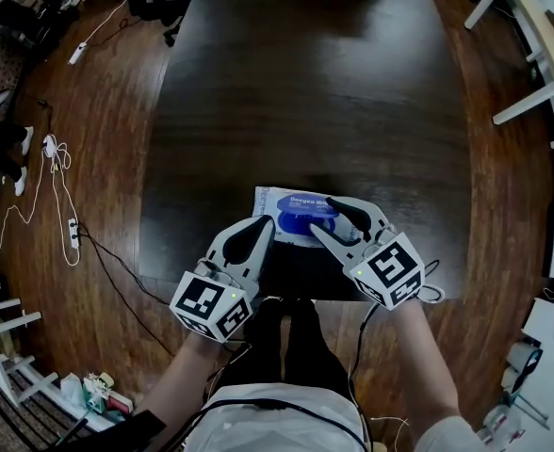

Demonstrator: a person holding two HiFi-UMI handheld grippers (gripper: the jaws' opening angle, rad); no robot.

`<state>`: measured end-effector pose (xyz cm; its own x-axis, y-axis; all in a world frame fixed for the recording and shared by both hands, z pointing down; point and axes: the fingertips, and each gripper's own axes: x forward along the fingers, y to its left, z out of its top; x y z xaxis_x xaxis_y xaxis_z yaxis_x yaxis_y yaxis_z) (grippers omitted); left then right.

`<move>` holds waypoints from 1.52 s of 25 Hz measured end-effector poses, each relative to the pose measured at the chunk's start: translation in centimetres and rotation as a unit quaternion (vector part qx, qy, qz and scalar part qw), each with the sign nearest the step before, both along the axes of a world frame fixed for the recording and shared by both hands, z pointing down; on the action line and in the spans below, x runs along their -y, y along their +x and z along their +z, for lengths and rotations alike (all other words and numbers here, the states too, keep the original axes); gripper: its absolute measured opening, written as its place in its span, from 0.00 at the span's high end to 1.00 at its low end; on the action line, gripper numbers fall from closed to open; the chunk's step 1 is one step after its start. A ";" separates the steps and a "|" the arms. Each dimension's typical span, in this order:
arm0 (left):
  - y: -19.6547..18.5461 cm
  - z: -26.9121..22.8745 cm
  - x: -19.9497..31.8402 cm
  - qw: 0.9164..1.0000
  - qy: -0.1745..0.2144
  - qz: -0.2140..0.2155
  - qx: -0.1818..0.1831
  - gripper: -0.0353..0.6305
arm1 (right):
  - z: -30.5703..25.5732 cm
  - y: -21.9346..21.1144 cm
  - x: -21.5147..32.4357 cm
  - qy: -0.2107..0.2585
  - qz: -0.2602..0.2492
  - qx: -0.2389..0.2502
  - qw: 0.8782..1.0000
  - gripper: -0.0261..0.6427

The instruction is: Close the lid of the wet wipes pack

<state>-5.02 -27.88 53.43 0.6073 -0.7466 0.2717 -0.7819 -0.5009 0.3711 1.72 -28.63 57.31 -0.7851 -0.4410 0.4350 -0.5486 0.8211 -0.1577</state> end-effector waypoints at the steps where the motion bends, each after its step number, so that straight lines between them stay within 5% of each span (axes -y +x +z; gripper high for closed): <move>1: 0.0 0.0 -0.2 1.000 0.000 0.001 0.000 0.94 | 0.1 -0.1 -0.4 -0.001 -0.001 0.000 1.000 0.70; 38: -2.7 0.2 -3.7 1.000 0.000 0.000 -0.010 0.94 | 5.7 -3.9 -5.2 -0.068 -0.041 -0.108 0.991 0.70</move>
<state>-7.67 -24.23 53.66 0.6124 -0.7470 0.2586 -0.7742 -0.5007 0.3871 -2.21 -23.41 63.05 -0.6986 -0.3048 0.6473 -0.5130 0.8440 -0.1562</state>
